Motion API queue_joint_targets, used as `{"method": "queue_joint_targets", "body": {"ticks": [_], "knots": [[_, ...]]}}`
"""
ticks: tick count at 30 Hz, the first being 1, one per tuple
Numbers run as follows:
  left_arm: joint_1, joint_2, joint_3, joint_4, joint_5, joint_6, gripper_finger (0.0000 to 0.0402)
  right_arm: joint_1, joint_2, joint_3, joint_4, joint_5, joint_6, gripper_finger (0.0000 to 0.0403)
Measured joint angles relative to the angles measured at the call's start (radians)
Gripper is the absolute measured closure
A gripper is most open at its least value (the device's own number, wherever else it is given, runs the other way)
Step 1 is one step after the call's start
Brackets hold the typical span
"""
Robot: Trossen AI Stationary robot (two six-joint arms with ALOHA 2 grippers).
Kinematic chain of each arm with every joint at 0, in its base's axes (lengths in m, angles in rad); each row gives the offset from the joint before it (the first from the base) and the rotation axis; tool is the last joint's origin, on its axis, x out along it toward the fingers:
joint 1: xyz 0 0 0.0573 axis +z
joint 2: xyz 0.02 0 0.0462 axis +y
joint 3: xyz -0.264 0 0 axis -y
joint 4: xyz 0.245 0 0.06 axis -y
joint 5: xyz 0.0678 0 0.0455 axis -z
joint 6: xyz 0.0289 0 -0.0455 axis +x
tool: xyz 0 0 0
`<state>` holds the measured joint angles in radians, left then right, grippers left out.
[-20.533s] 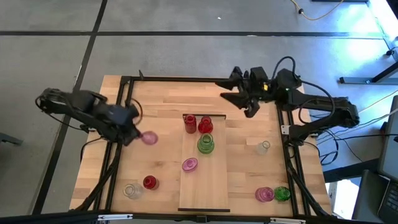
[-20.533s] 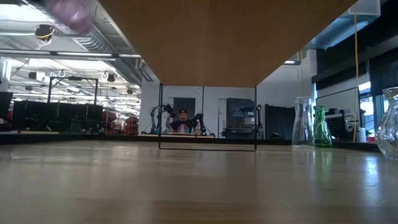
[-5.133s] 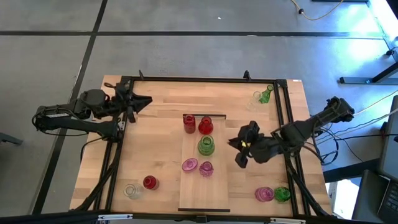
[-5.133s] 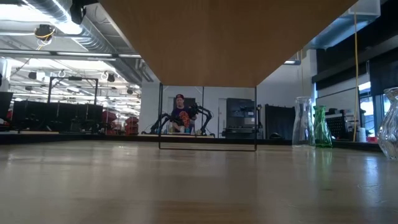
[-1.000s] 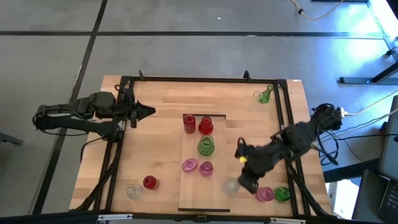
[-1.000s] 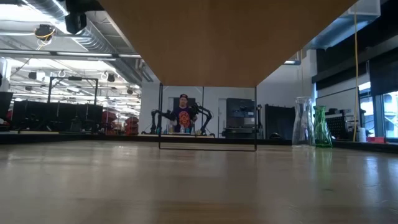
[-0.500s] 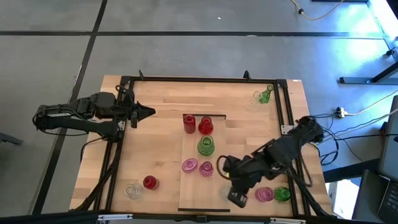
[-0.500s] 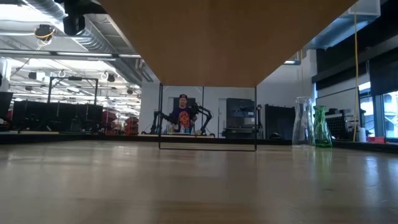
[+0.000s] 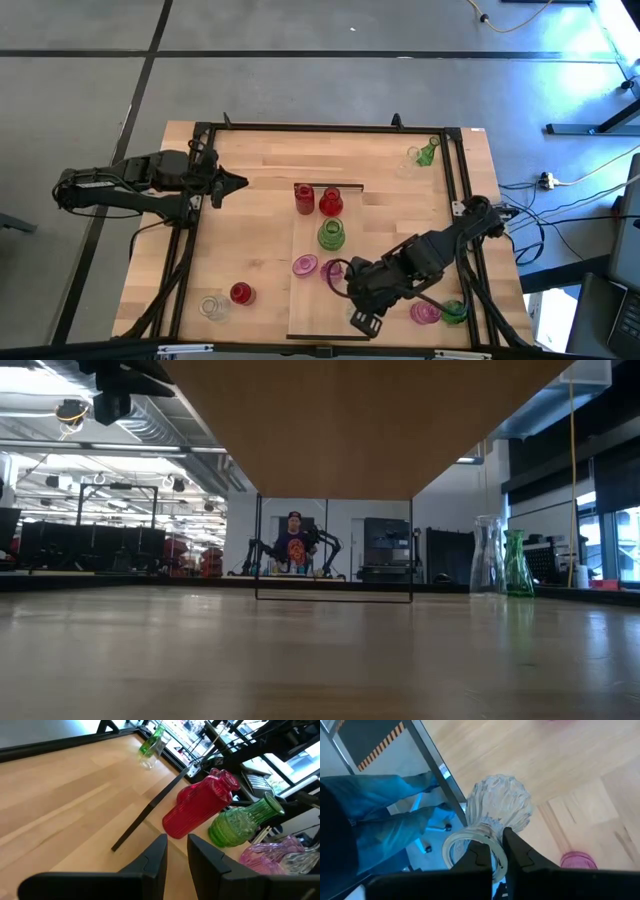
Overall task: Sort vases onto shelf
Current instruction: Put the middle right transparent vase on the shelf
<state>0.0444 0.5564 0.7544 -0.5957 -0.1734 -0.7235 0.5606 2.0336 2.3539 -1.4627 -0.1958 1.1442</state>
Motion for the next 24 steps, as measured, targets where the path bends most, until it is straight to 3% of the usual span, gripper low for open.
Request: {"method": "queue_joint_targets", "body": {"ticks": [24], "knots": [[0.0, 0.0, 0.0, -0.025, 0.0, 0.0, 0.0334, -0.011, 0.049, -0.001, 0.062, -0.028, 0.002, 0.0391]]}}
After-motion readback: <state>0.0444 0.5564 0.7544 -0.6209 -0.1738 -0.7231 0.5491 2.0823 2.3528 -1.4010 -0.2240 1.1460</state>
